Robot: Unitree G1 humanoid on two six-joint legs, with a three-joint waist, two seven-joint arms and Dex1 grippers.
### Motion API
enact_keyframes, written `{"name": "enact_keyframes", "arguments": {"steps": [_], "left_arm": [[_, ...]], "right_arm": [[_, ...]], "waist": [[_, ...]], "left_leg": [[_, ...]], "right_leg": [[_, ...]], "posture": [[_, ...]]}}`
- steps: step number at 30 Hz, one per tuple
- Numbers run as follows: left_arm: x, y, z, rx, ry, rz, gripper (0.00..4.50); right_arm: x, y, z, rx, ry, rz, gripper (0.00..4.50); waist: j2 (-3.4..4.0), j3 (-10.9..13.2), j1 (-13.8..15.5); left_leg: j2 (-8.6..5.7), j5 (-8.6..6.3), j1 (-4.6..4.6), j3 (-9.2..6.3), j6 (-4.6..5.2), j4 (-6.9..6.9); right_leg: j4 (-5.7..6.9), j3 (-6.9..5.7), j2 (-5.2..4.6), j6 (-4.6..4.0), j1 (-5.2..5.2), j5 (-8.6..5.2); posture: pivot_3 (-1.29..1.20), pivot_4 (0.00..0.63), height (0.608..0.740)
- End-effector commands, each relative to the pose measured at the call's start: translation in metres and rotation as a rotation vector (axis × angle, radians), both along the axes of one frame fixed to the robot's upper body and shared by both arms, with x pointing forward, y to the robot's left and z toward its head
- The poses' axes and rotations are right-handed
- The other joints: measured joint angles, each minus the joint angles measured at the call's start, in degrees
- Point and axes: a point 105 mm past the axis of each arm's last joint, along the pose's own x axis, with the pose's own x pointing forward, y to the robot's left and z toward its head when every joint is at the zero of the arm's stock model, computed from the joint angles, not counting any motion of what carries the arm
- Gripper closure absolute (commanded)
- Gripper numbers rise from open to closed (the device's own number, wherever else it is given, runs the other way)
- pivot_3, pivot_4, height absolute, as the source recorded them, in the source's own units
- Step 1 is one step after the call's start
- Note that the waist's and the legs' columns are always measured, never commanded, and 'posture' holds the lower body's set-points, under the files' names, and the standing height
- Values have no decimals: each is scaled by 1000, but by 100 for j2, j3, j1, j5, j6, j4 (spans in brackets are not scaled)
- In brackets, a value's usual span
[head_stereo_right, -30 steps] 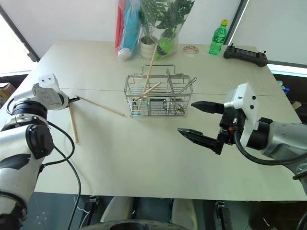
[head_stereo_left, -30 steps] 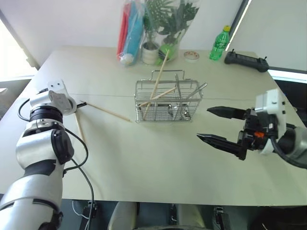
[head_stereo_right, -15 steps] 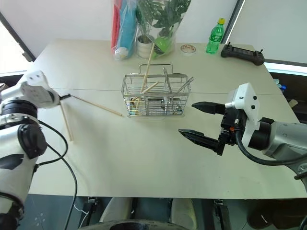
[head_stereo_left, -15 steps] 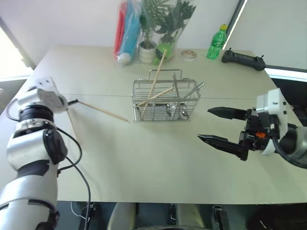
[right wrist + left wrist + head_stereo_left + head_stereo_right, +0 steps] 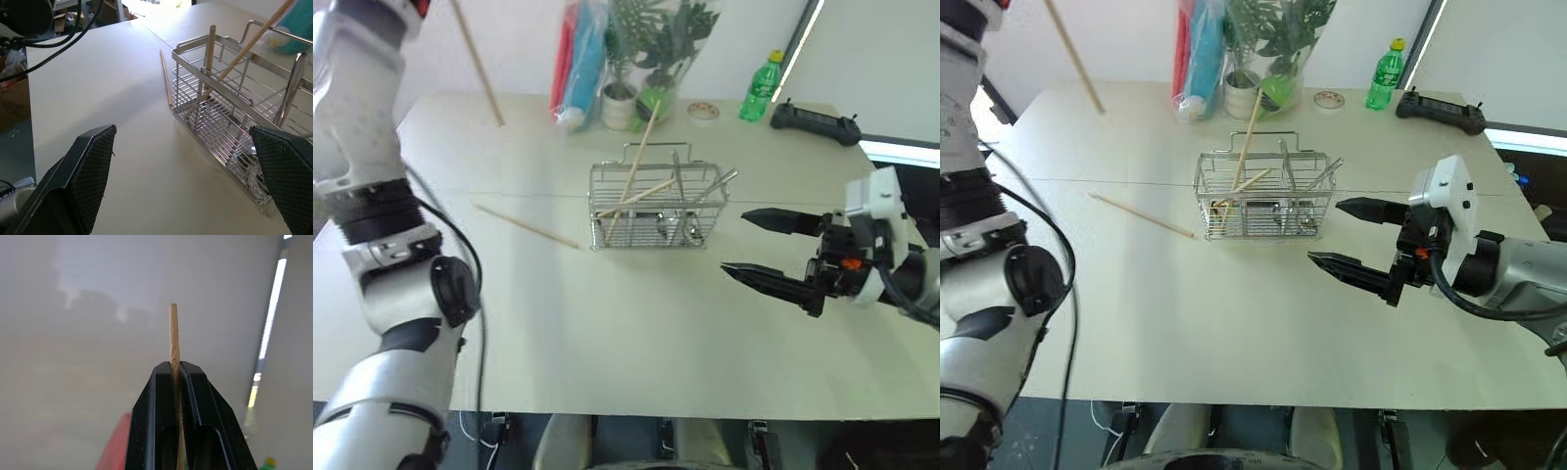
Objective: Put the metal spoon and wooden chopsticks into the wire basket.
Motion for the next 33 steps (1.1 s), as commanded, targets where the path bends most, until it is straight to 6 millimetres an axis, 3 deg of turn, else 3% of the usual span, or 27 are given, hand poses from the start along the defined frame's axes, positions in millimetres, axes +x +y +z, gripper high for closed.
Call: {"name": "enact_keyframes", "arguments": {"steps": [1, 8, 15, 21, 27, 28, 33], "left_arm": [[-9, -40, -3, 87, -56, -80, 4472], [1, -87, -33, 179, -35, -181, 4472], [7, -104, -34, 118, -21, -248, 4472], [10, -123, -53, 132, 31, -313, 4472], [9, -130, -69, 140, 69, -334, 4472], [9, -129, -69, 134, 73, -336, 3789], [3, -125, -61, 110, 70, -364, 1366]], "right_arm": [[-2, 1, 7, -9, -29, 2, 0], [-4, 0, 8, 5, -40, -25, 0], [-8, -2, 7, 16, -51, -70, 0], [-10, -2, 6, 27, -58, -103, 0], [-11, -2, 7, 40, -63, -116, 0], [-11, -2, 7, 42, -63, -118, 0], [-9, -2, 7, 45, -58, -115, 0]], "waist": [[4, 0, 3], [4, 0, 10], [3, 1, 18], [2, 1, 20], [4, 0, 15], [3, 1, 16], [4, 0, 17]], "left_leg": [[1, 0, 2, 0, 1, 0], [4, 2, -1, -3, 6, 8], [3, -4, -7, -4, 17, 6], [3, -4, -7, -4, 18, 12], [3, -5, -4, -4, 19, 10], [3, -5, -4, -5, 19, 11], [3, -5, -5, -5, 19, 11]], "right_leg": [[3, 0, 2, 0, 0, 0], [4, 2, 11, -7, -1, 4], [-1, 1, 11, -7, -2, 4], [-2, 1, 11, -7, 1, 4], [0, 1, 12, -7, 0, 4], [0, 1, 12, -7, 0, 4], [-1, 1, 12, -7, 1, 4]], "posture": [[0, 150, 701], [0, 150, 701], [0, 150, 701], [0, 150, 701], [0, 150, 701], [0, 150, 701], [0, 150, 701]]}}
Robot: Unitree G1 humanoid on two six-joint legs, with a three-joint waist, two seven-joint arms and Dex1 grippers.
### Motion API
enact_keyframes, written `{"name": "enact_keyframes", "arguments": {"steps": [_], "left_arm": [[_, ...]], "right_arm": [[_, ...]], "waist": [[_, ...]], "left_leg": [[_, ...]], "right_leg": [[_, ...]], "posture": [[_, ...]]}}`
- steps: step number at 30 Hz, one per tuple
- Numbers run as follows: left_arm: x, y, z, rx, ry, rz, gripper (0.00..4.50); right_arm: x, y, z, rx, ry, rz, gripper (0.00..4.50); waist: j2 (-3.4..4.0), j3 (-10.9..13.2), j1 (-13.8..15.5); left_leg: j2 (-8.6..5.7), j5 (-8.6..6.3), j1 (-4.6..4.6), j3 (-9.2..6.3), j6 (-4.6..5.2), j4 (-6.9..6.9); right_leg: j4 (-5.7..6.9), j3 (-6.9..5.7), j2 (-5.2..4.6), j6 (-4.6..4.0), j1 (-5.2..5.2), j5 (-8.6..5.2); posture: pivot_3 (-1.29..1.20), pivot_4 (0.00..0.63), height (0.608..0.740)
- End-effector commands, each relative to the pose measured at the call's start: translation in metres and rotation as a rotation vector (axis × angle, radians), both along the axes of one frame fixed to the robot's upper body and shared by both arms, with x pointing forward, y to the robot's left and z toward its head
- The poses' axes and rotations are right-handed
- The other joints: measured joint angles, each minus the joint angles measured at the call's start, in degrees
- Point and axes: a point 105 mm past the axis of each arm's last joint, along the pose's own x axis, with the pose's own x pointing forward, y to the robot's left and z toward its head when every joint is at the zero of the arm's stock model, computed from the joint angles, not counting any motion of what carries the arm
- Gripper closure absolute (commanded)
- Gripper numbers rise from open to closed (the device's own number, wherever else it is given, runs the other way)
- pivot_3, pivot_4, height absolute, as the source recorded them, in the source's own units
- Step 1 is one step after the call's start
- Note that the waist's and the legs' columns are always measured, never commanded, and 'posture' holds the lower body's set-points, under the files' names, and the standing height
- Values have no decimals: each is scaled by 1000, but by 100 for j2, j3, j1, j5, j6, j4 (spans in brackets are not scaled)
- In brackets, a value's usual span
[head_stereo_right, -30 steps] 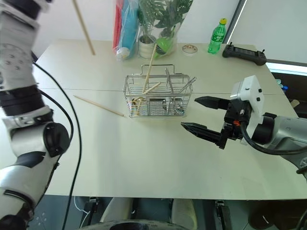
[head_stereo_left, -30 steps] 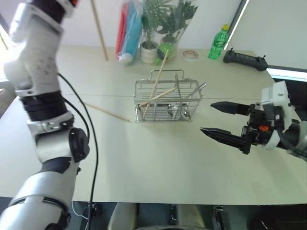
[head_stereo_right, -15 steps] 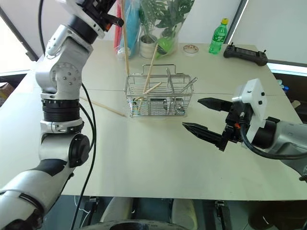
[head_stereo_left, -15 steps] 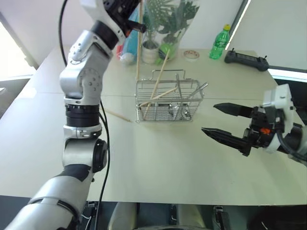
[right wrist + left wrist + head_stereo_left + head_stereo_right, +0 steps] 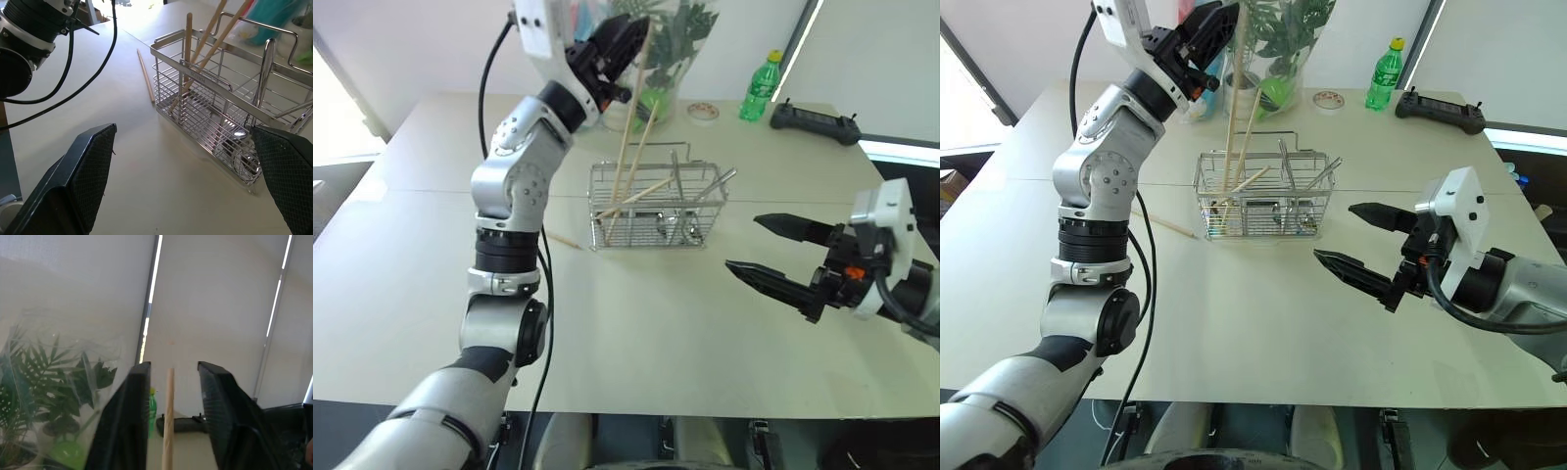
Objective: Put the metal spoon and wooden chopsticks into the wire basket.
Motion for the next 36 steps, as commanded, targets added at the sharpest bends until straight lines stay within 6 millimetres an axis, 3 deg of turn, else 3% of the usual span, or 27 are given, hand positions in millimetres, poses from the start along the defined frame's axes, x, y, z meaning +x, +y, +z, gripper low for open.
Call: {"name": "enact_keyframes", "arguments": {"steps": [1, 3, 8, 10, 12, 14, 16, 18, 20, 22, 25, 32, 36], "left_arm": [[-17, 4, 25, -36, -72, -32, 859], [-20, 7, 28, -46, -69, -36, 35], [-18, 33, 44, -113, -48, 23, 35], [-13, 55, 55, -159, -21, 92, 35], [4, 90, 58, -200, 70, 251, 35], [30, 140, 38, -214, 276, 495, 35], [43, 175, 12, -203, 454, 675, 35], [47, 198, -15, -154, 586, 820, 35], [46, 222, -63, -154, 789, 991, 35], [42, 228, -103, -195, 959, 1072, 35], [40, 222, -131, -223, 1054, 1134, 35], [45, 205, -158, -270, 1152, 1202, 35], [44, 207, -170, -276, 1183, 1275, 35]], "right_arm": [[-2, 1, 11, 13, -56, 12, 0], [-1, 1, 10, 13, -54, 15, 0], [1, 1, 9, 11, -50, 24, 0], [2, 1, 9, 10, -48, 27, 0], [2, 0, 9, 3, -46, 33, 0], [1, -1, 9, -6, -43, 41, 0], [1, -1, 8, -10, -44, 46, 0], [2, -1, 9, -8, -46, 48, 0], [3, 0, 8, 5, -46, 49, 0], [3, 2, 6, 13, -44, 55, 0], [4, 5, 5, 19, -42, 66, 0], [6, 7, 6, 23, -47, 69, 0], [5, 6, 7, 25, -51, 58, 0]], "waist": [[0, 0, -1], [0, 0, -1], [0, 0, -8], [0, 0, -12], [0, 0, -13], [2, -1, -23], [17, -10, -32], [15, -9, -20], [11, -10, 19], [8, -11, 21], [-23, 2, 21], [-35, 8, -7], [-35, 7, 1]], "left_leg": [[0, 0, 0, 0, 0, 0], [0, 0, 0, -1, 0, -1], [0, 0, 2, -1, 0, 0], [0, 0, 2, -2, 1, 1], [0, 0, 2, -4, 1, 1], [0, 0, 5, -4, 1, -2], [0, 0, 14, -3, 2, -5], [0, 0, 20, -3, 2, -7], [-1, 0, 17, -8, 1, -4], [-4, 0, 13, -13, 0, 3], [-6, 2, 1, -18, -3, 12], [-5, 4, 7, -10, -11, -1], [-5, 5, 7, -10, -12, 2]], "right_leg": [[0, 0, 0, 0, 0, 0], [0, 0, 0, 0, 0, 0], [3, 0, 1, 0, 0, 0], [4, 0, 2, 0, -1, 0], [6, 0, 3, 0, -2, 0], [7, 0, 4, 1, -2, 0], [10, 1, 4, 5, 3, -3], [15, 2, 4, 21, 6, -12], [17, 1, 5, 19, 9, -11], [16, 1, 2, 15, 13, -3], [12, 0, 0, 21, 9, 2], [12, 3, 0, 19, 3, 5], [14, 3, 0, 18, 4, 5]], "posture": [[0, 150, 701], [0, 150, 701], [0, 150, 701], [0, 150, 701], [0, 150, 701], [0, 150, 701], [0, 150, 701], [0, 150, 701], [0, 150, 701], [0, 150, 701], [0, 150, 701], [0, 150, 701], [0, 150, 701]]}}
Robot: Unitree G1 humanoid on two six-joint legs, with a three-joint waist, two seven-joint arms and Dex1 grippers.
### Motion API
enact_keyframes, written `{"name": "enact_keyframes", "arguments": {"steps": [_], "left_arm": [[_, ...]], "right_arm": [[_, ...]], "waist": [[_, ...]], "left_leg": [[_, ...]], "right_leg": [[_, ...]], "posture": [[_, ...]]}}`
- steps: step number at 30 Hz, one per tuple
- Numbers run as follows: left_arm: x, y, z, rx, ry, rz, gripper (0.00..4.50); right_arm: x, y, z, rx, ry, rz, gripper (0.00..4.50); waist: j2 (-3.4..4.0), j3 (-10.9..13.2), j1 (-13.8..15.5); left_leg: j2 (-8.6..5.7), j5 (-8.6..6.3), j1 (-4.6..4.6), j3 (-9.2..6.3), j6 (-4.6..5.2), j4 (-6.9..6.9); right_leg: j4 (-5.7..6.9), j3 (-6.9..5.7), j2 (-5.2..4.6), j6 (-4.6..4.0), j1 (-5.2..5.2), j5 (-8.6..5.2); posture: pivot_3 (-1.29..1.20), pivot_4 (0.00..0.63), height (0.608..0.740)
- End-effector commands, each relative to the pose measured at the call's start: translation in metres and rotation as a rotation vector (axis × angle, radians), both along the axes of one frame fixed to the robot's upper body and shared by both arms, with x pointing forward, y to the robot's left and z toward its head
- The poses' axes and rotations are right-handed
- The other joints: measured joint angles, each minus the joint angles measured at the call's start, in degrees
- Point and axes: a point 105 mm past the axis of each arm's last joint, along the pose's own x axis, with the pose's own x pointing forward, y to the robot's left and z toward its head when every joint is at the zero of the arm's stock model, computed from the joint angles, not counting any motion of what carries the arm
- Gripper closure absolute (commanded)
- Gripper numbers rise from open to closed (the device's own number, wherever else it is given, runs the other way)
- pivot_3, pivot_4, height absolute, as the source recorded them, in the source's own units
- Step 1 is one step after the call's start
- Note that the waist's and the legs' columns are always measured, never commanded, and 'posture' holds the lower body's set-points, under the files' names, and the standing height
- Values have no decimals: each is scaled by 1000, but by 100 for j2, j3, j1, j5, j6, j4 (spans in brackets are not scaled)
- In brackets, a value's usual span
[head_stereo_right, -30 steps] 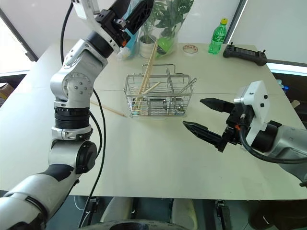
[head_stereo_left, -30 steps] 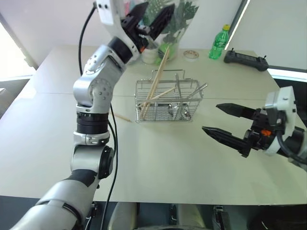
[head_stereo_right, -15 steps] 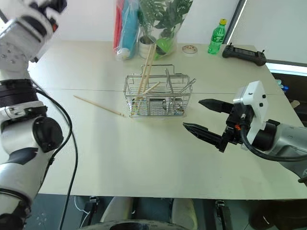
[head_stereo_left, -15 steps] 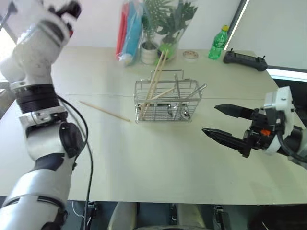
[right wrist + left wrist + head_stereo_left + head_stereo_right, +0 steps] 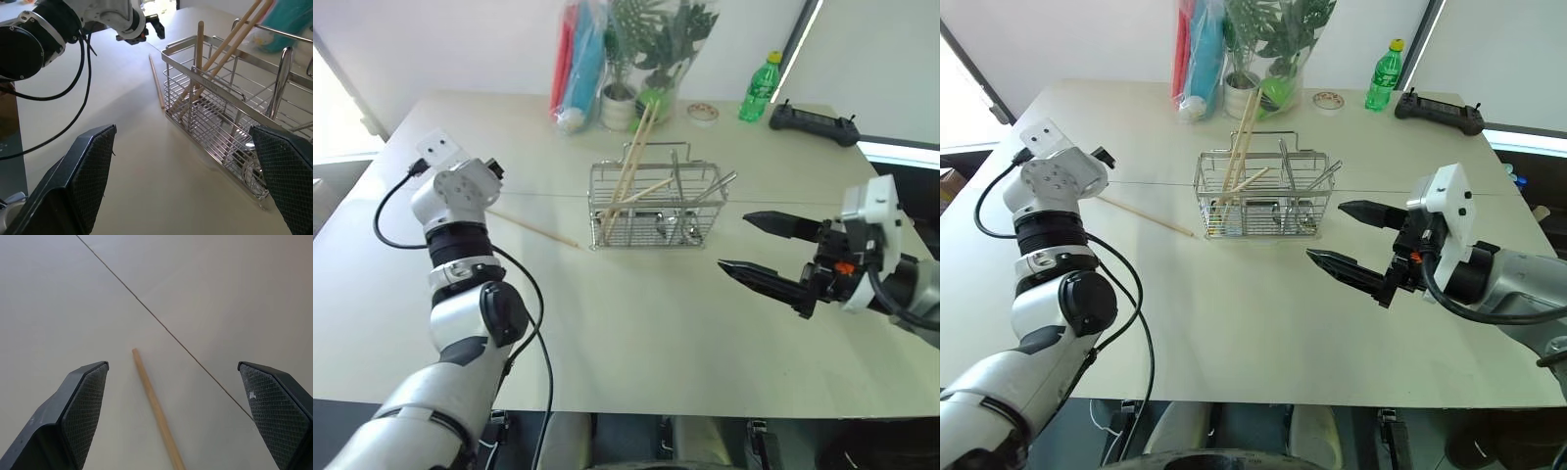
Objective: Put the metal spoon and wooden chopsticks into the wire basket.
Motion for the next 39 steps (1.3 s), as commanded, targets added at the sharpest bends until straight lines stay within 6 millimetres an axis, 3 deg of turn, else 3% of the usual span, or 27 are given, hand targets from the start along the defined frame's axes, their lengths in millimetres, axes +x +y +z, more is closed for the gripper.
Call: {"name": "enact_keyframes", "arguments": {"steps": [1, 10, 19, 22, 29, 39], "left_arm": [[0, 8, 9, 24, -19, 81, 35], [11, 3, -19, 4, 24, 94, 35], [10, 4, -48, -21, 83, 121, 35], [10, 2, -51, -29, 86, 115, 897], [11, 2, -52, -30, 96, 101, 4478], [11, 5, -49, -41, 87, 108, 4478]], "right_arm": [[-2, 0, 9, 17, -50, -5, 0], [-5, 1, 10, 26, -57, -21, 0], [-7, 1, 11, 29, -63, -32, 0], [-8, 1, 11, 31, -66, -35, 0], [-9, 2, 12, 39, -74, -42, 0], [-7, 2, 14, 45, -80, -49, 0]], "waist": [[-1, 0, -2], [0, 0, 4], [25, -17, -2], [46, -29, -2], [50, -31, 16], [50, -31, 8]], "left_leg": [[0, 0, -1, 1, 0, 1], [0, 0, -2, 3, 0, 1], [0, 0, 7, 9, 0, 1], [1, 0, 11, 10, 0, 0], [1, 1, 14, 9, 0, 7], [1, 2, 11, 10, 0, 3]], "right_leg": [[-1, 0, 0, 0, 0, 0], [-3, 0, -1, -1, 0, 1], [1, 0, -3, 0, 3, 1], [6, 0, -3, -1, 3, 1], [11, -1, -4, -2, 9, 2], [8, 0, -5, -2, 7, 3]], "posture": [[0, 150, 701], [0, 150, 701], [0, 150, 701], [0, 150, 701], [0, 150, 701], [0, 150, 701]]}}
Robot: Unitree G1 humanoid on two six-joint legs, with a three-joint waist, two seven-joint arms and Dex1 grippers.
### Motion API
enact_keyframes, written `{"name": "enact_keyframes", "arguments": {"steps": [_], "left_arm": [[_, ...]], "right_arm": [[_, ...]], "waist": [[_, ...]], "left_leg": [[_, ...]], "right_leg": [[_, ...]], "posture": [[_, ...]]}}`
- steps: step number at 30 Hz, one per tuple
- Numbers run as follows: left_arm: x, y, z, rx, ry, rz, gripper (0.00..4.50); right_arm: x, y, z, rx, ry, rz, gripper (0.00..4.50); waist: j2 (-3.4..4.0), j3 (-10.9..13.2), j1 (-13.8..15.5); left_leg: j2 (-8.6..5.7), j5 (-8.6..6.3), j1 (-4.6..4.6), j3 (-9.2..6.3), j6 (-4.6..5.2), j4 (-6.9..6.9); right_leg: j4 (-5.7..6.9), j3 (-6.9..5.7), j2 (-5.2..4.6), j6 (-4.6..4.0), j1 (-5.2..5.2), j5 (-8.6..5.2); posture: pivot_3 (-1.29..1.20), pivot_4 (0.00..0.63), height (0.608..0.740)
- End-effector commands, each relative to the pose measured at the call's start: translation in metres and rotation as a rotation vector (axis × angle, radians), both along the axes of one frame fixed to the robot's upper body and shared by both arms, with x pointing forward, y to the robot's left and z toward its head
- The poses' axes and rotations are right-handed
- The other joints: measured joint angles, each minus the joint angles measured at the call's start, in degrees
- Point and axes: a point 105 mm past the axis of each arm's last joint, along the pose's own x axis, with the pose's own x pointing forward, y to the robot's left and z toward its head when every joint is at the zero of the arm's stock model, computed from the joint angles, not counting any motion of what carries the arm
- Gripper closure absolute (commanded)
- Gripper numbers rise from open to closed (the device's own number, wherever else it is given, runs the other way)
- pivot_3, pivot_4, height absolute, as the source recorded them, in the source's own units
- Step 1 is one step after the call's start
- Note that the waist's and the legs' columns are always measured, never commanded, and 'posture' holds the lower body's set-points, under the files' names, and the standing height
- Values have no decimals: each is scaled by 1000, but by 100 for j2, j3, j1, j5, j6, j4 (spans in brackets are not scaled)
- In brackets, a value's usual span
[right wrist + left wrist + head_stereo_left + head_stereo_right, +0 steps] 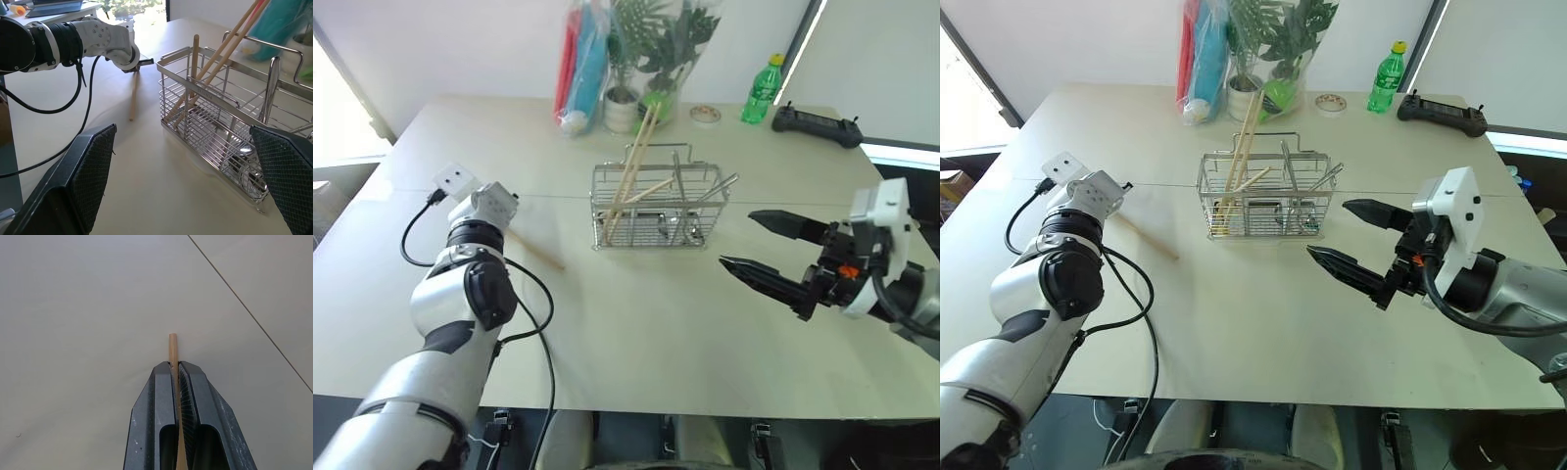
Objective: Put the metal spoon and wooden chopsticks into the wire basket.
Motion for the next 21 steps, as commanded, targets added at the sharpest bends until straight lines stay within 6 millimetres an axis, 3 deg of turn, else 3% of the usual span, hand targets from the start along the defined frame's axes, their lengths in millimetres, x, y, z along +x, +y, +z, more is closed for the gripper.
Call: {"name": "enact_keyframes", "arguments": {"steps": [1, 4, 7, 10, 12, 13, 15, 17, 19, 21], "left_arm": [[2, -2, 5, -24, -11, -13, 4478], [8, 6, 32, -2, -96, -6, 4478], [20, 16, 82, -41, -337, -15, 4478], [28, 24, 159, 38, -697, -140, 4478], [21, 26, 213, 131, -927, -246, 4478], [17, 26, 229, 165, -997, -283, 4478], [-5, 7, 292, 284, -1250, -483, 4478], [-24, -15, 327, 354, -1399, -642, 4478], [-45, -47, 350, 430, -1505, -836, 4478], [-58, -70, 356, 493, -1539, -974, 4478]], "right_arm": [[-2, 2, 10, 6, -53, 7, 0], [0, 2, 9, 3, -49, 5, 0], [0, 2, 8, -2, -37, 8, 0], [0, 0, 6, -9, -27, 6, 0], [0, -1, 5, -12, -19, 5, 0], [0, -2, 5, -14, -15, 4, 0], [-1, -2, 2, -17, 2, 10, 0], [-3, -2, 0, -21, 13, 15, 0], [-4, -2, -3, -26, 22, 19, 0], [-5, -3, -3, -28, 25, 19, 0]], "waist": [[0, 0, -4], [-1, 1, -9], [-14, 8, -14], [-22, 13, -18], [-22, 13, -28], [-22, 13, -34], [-19, 11, -27], [-18, 11, -9], [-18, 11, 1], [-18, 11, -5]], "left_leg": [[0, 0, 0, 0, 0, 0], [0, 0, 0, 0, 0, 0], [1, 0, -7, 0, 0, 0], [1, 1, -19, 1, -2, 0], [1, 1, -23, 5, -2, -6], [1, 1, -22, 9, -3, -9], [2, 0, -20, 14, -3, -13], [2, 0, -20, 15, -3, -16], [2, 0, -21, 14, -2, -14], [2, -2, -20, 13, 2, -9]], "right_leg": [[0, 0, 0, 0, 0, 0], [0, 0, 0, 0, -1, 0], [1, -1, 2, 0, -10, 0], [-4, -1, 2, -1, -19, 1], [-12, -1, 1, -2, -24, 1], [-14, 0, 0, -2, -24, 1], [-18, 1, -2, -2, -22, 1], [-20, 0, -2, -2, -21, 1], [-21, 0, -2, -1, -17, 1], [-23, 0, -3, -1, -10, 1]], "posture": [[0, 150, 701], [0, 150, 701], [0, 150, 701], [0, 150, 701], [0, 150, 701], [0, 150, 701], [0, 150, 701], [0, 150, 701], [0, 150, 701], [0, 150, 701]]}}
